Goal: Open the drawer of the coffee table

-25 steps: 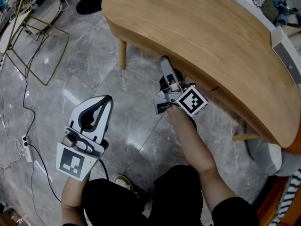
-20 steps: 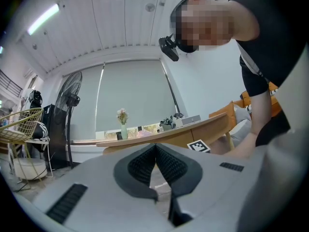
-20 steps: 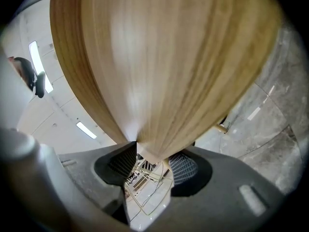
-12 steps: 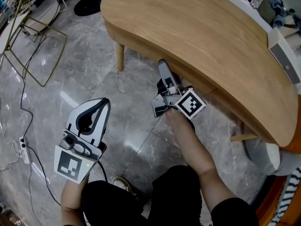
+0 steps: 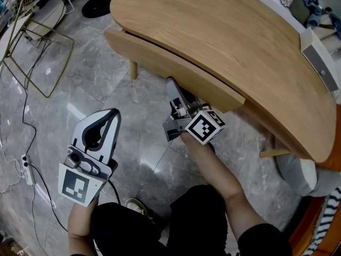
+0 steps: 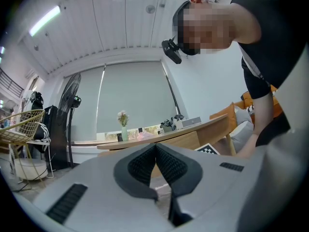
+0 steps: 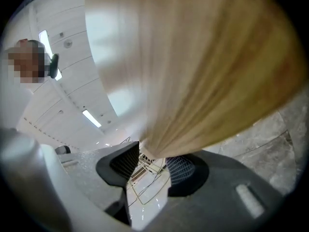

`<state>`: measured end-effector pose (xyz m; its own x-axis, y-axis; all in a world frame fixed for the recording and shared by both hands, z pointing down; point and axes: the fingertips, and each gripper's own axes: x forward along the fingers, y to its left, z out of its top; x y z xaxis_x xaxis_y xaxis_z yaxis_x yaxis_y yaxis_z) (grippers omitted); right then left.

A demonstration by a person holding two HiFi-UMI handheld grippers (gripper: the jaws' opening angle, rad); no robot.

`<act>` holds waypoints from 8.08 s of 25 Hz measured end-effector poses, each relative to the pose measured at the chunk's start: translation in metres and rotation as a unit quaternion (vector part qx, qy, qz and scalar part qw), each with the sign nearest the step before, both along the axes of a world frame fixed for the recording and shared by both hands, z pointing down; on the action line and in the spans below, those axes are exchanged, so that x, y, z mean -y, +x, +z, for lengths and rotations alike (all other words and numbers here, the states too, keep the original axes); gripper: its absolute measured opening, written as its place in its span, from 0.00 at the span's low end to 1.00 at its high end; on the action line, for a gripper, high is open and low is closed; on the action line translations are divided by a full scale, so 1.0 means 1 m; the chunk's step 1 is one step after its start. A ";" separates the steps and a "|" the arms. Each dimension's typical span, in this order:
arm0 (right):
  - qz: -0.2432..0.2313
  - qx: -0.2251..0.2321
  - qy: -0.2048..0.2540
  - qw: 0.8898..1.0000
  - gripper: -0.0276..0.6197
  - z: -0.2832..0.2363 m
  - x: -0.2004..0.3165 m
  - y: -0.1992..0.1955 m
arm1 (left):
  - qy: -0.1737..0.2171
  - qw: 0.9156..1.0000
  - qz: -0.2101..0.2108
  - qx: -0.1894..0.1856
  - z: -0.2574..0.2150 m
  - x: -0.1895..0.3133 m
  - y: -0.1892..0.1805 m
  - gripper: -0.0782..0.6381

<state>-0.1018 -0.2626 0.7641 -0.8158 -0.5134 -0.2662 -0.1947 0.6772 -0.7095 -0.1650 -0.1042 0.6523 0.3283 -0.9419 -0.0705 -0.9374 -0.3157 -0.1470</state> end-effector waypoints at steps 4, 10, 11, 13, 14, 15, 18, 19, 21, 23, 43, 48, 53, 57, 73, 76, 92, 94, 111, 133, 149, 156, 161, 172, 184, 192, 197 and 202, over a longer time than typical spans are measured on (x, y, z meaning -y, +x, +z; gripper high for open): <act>-0.007 0.005 -0.011 1.000 0.31 -0.001 -0.003 0.003 | 0.003 1.000 -0.002 0.003 -0.004 -0.002 0.001 0.12; -0.006 0.006 -0.016 1.000 0.31 -0.001 -0.004 0.003 | 0.003 1.000 -0.008 0.009 -0.006 -0.007 -0.002 0.12; -0.006 0.004 -0.014 1.000 0.31 -0.001 -0.004 0.003 | 0.002 1.000 -0.008 0.008 -0.006 -0.007 -0.001 0.12; -0.006 -0.005 -0.005 1.000 0.31 0.000 -0.009 0.002 | 0.002 1.000 -0.007 0.008 -0.006 -0.008 -0.001 0.12; -0.007 -0.012 0.002 1.000 0.31 0.001 -0.013 0.001 | 0.003 1.000 -0.006 0.007 -0.006 -0.008 -0.001 0.12; -0.008 -0.019 0.008 1.000 0.31 0.000 -0.017 0.000 | 0.004 1.000 -0.006 0.007 -0.007 -0.008 -0.001 0.12; -0.011 -0.029 0.016 0.999 0.31 0.000 -0.023 -0.002 | 0.007 1.000 -0.007 0.006 -0.009 -0.010 -0.002 0.12; -0.010 -0.029 0.014 0.999 0.31 0.001 -0.023 -0.002 | 0.007 1.000 -0.008 0.005 -0.009 -0.010 -0.003 0.12; -0.008 -0.028 0.009 1.000 0.31 0.002 -0.024 -0.002 | 0.008 1.000 -0.008 0.004 -0.010 -0.012 -0.004 0.12; -0.010 -0.035 0.016 0.999 0.31 0.001 -0.030 -0.003 | 0.009 1.000 -0.008 0.002 -0.011 -0.013 -0.006 0.12; -0.013 -0.044 0.006 0.999 0.31 0.000 -0.041 -0.006 | 0.030 0.999 -0.024 -0.022 -0.022 -0.020 -0.021 0.12; -0.014 -0.053 0.021 0.998 0.31 0.000 -0.050 -0.006 | 0.025 0.999 -0.025 -0.013 -0.017 -0.024 -0.022 0.12; -0.018 -0.056 0.028 0.998 0.31 -0.003 -0.065 -0.009 | 0.020 0.999 -0.029 -0.010 -0.015 -0.027 -0.024 0.12; -0.019 -0.053 0.021 0.998 0.31 -0.003 -0.069 -0.009 | 0.019 0.999 -0.027 -0.006 -0.015 -0.027 -0.022 0.12; -0.020 -0.060 0.013 0.998 0.31 -0.003 -0.078 -0.010 | 0.012 1.000 -0.027 -0.005 -0.013 -0.030 -0.022 0.12; -0.022 -0.074 0.036 0.996 0.31 -0.005 -0.085 -0.012 | 0.011 0.999 -0.031 -0.005 -0.012 -0.031 -0.025 0.12; -0.032 -0.091 0.044 0.994 0.31 -0.005 -0.103 -0.014 | 0.004 0.999 -0.028 -0.015 -0.007 -0.021 -0.024 0.12; -0.031 -0.092 0.045 0.994 0.31 -0.007 -0.103 -0.014 | 0.004 0.999 -0.026 -0.018 -0.006 -0.018 -0.024 0.12; -0.050 -0.204 0.017 0.977 0.31 0.038 -0.119 -0.005 | -0.046 0.993 -0.070 -0.081 0.010 -0.012 -0.032 0.12; -0.077 -0.355 -0.086 0.928 0.05 -0.033 -0.167 0.051 | -0.194 0.973 -0.078 -0.100 -0.065 -0.062 0.011 0.12; -0.049 -0.352 -0.089 0.930 0.05 -0.252 -0.138 0.107 | -0.207 0.968 -0.068 -0.125 -0.235 -0.053 0.046 0.12; 0.015 -0.341 -0.079 0.937 0.05 -0.353 -0.106 0.136 | -0.175 0.977 -0.046 -0.118 -0.326 -0.026 0.049 0.12; 0.038 -0.356 -0.017 0.933 0.05 -0.423 -0.099 0.153 | -0.153 0.983 -0.030 -0.092 -0.382 -0.013 0.056 0.12; 0.076 -0.327 0.082 0.938 0.05 -0.576 -0.097 0.193 | -0.125 0.990 -0.034 -0.063 -0.484 -0.012 0.075 0.12; 0.115 -0.312 0.188 0.924 0.05 -0.710 -0.106 0.223 | -0.047 0.996 -0.050 -0.063 -0.607 -0.029 0.068 0.12; 0.133 -0.295 0.254 0.912 0.05 -0.771 -0.127 0.234 | -0.018 0.996 -0.068 -0.054 -0.657 -0.053 0.068 0.12; 0.153 -0.289 0.272 0.905 0.05 -0.797 -0.142 0.257 | 0.014 0.995 -0.076 -0.063 -0.691 -0.073 0.068 0.12; 0.199 -0.289 0.267 0.897 0.05 -0.810 -0.150 0.293 | 0.021 0.992 -0.109 -0.065 -0.703 -0.103 0.053 0.12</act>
<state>0.1911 -0.1127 -0.0455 -0.6775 -0.7196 -0.1519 -0.7274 0.6862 -0.0065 -0.1120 -0.0011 -0.0508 0.1025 -0.9849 -0.1396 -0.9946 -0.0995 -0.0288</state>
